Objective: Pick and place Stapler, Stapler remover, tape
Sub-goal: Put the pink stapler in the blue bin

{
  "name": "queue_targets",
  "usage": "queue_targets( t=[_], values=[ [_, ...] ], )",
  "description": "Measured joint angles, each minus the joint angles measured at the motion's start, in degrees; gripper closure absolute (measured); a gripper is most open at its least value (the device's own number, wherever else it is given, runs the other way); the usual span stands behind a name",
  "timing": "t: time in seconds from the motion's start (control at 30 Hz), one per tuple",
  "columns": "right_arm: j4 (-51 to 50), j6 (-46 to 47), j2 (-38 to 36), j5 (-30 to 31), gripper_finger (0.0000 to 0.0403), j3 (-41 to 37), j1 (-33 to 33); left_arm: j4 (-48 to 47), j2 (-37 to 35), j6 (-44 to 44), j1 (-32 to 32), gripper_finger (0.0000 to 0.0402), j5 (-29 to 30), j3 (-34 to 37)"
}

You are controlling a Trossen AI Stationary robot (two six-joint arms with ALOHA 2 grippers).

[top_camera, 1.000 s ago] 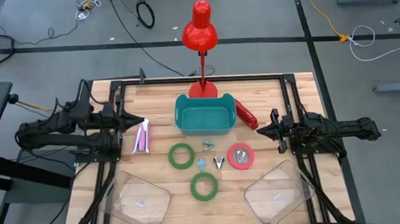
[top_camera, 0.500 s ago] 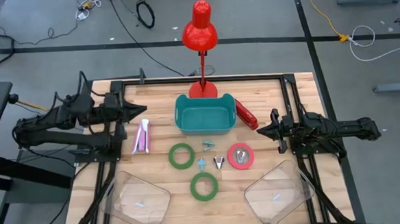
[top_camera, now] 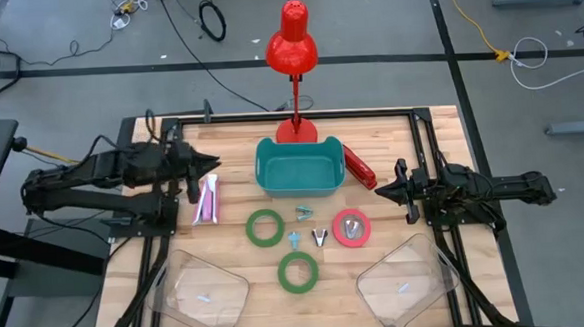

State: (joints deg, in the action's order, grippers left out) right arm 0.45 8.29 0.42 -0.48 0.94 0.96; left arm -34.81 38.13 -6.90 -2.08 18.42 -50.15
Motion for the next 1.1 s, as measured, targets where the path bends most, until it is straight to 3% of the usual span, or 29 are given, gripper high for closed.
queue_targets(
  t=[0.3, 0.47, 0.8, 1.1],
  values=[
    [0.0, 0.0, 0.0, 0.0, 0.0396, 0.0, 0.0, -4.3, 4.3, -5.4, 0.0, 0.0191, 1.5, -0.4],
    [0.0, 0.0, 0.0, 0.0, 0.0396, 0.0, 0.0, -8.2, 8.4, -7.0, -0.3, 0.0138, 1.5, -3.1],
    [0.0, 0.0, 0.0, 0.0, 0.0396, 0.0, 0.0, -22.5, 17.5, -7.1, -5.9, 0.0098, 1.4, -15.4],
    [0.0, 0.0, 0.0, 0.0, 0.0396, 0.0, 0.0, -25.6, 21.3, -8.3, -9.9, 0.0078, 1.1, -21.1]
  ],
)
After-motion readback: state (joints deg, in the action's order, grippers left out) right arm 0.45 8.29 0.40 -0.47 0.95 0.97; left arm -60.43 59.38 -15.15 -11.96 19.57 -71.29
